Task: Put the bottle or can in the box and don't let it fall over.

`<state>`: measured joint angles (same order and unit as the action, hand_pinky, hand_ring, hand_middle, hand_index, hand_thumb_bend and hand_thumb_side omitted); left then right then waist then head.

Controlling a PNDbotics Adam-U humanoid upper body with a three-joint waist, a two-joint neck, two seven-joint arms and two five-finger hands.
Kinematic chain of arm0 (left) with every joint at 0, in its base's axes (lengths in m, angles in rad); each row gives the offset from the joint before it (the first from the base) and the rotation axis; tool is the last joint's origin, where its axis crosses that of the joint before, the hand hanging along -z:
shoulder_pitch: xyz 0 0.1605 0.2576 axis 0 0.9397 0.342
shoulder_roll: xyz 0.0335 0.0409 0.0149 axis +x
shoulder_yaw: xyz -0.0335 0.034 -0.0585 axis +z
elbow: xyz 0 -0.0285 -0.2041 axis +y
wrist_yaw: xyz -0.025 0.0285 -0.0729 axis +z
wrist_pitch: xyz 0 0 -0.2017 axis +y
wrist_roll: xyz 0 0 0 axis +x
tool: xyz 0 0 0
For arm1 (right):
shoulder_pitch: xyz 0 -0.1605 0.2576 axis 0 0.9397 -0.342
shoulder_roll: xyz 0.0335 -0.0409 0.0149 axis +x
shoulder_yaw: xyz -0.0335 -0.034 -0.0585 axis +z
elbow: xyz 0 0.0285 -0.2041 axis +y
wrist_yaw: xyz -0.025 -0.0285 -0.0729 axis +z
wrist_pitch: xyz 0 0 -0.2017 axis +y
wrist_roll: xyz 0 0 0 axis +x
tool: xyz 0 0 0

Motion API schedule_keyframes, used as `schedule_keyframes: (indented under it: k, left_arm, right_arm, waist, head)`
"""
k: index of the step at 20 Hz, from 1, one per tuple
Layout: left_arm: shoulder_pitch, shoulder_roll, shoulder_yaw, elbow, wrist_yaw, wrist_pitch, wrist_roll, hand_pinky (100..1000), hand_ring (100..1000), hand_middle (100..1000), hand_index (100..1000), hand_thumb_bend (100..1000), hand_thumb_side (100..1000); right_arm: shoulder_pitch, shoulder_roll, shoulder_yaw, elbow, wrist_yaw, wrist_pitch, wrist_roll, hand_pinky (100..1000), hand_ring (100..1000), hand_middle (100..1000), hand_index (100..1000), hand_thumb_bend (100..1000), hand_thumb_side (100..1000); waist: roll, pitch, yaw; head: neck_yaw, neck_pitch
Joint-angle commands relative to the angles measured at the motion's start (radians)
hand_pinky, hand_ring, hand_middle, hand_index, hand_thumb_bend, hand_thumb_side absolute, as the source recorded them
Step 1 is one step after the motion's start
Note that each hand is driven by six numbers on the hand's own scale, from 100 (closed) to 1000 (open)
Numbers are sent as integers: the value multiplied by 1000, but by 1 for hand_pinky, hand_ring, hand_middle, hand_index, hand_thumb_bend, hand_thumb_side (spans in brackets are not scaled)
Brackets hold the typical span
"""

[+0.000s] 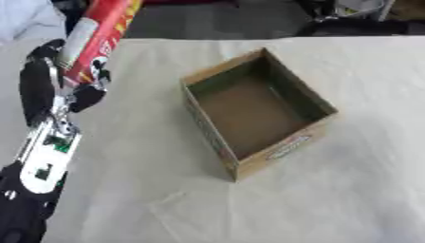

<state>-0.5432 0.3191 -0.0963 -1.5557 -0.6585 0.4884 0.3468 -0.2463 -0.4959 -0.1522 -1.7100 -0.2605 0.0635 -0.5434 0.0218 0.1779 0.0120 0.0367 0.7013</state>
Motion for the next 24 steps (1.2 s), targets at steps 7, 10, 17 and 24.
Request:
schedule_keyframes:
  k: [7, 10, 17, 24]
  left_arm:
    - [-70, -45, -88, -83, -33, -54, -123, 428, 500, 454, 596, 100, 118]
    - [-77, -59, -115, -91, -41, -69, -157, 429, 500, 455, 596, 100, 115]
    - [-88, -94, -177, -84, -65, -100, -227, 431, 502, 456, 597, 100, 114]
    - [-114, -143, -214, -45, -90, -122, -258, 433, 504, 457, 599, 100, 118]
  right_arm:
    - [-13, -25, -1, -28, -6, 1, -1, 881, 833, 810, 867, 125, 763]
    - [-14, -25, 0, -28, -6, 2, 0, 882, 833, 810, 867, 122, 762]
    - [-15, -22, 3, -26, -5, 4, 0, 882, 833, 810, 866, 123, 766]
    - [-17, -20, 5, -26, -5, 4, 1, 882, 833, 810, 866, 125, 766]
  waist:
    - [6, -23, -6]
    - [8, -23, -8]
    - [11, -23, -13]
    - [11, -23, -16]
  head:
    - [11, 9]
    - [12, 9]
    - [16, 10]
    - [17, 8]
